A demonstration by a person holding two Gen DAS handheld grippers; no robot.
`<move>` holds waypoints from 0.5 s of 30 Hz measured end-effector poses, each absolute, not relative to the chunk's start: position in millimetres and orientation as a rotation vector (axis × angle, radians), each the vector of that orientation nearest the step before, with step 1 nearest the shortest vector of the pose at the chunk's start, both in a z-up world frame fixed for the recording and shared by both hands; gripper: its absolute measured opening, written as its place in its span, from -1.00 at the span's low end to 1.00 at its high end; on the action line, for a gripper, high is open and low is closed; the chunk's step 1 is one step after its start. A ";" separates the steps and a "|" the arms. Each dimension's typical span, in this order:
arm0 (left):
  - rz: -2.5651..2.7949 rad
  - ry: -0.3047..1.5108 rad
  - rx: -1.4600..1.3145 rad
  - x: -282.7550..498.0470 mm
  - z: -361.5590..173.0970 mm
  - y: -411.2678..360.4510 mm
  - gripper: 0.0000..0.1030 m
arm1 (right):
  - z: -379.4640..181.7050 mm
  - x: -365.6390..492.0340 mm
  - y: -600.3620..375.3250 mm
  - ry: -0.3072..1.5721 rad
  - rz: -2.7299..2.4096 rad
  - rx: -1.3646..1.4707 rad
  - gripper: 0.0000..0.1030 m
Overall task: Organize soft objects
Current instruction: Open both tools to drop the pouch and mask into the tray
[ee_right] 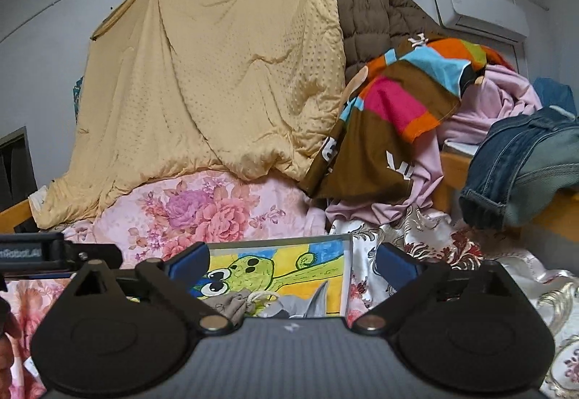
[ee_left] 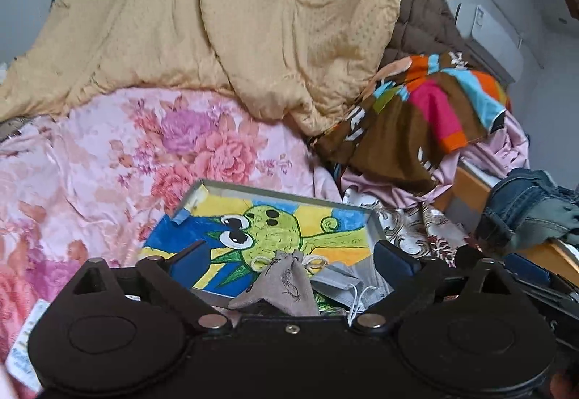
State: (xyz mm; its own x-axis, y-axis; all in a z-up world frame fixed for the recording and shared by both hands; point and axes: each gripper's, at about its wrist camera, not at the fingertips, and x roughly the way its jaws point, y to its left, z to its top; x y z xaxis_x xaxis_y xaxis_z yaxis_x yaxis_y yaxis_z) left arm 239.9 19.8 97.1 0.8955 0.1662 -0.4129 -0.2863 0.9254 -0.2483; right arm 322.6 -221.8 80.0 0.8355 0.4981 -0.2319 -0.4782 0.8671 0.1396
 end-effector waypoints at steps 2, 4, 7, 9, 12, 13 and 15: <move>0.240 0.372 -0.302 221.9 100.5 16.1 0.92 | 84.4 309.5 -224.9 0.262 0.514 0.085 0.99; 0.244 0.354 -0.300 205.7 102.1 14.3 0.93 | 86.6 295.4 -228.0 0.261 0.517 0.095 0.99; 0.255 0.338 -0.310 182.4 101.9 14.8 0.96 | 85.6 266.2 -231.3 0.256 0.516 0.087 0.99; 0.264 0.331 -0.308 167.5 101.2 14.9 0.97 | 82.3 247.4 -233.6 0.255 0.516 0.084 0.99; 0.268 0.329 -0.288 148.6 100.1 14.9 0.98 | 76.9 219.8 -235.6 0.250 0.517 0.076 0.99; 0.269 0.328 -0.282 142.5 99.6 14.7 0.98 | 75.3 211.6 -236.2 0.246 0.517 0.075 0.99; 0.264 0.323 -0.279 131.2 98.4 15.2 0.98 | 72.2 195.5 -237.7 0.230 0.523 0.078 0.99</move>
State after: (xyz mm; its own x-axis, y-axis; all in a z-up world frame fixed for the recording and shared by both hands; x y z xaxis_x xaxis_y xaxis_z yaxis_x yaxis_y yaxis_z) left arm 131.2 15.2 98.4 0.9146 0.2091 -0.3462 -0.2976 0.9276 -0.2257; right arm 195.5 -237.7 72.2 0.8415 0.5029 -0.1975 -0.4856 0.8642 0.1319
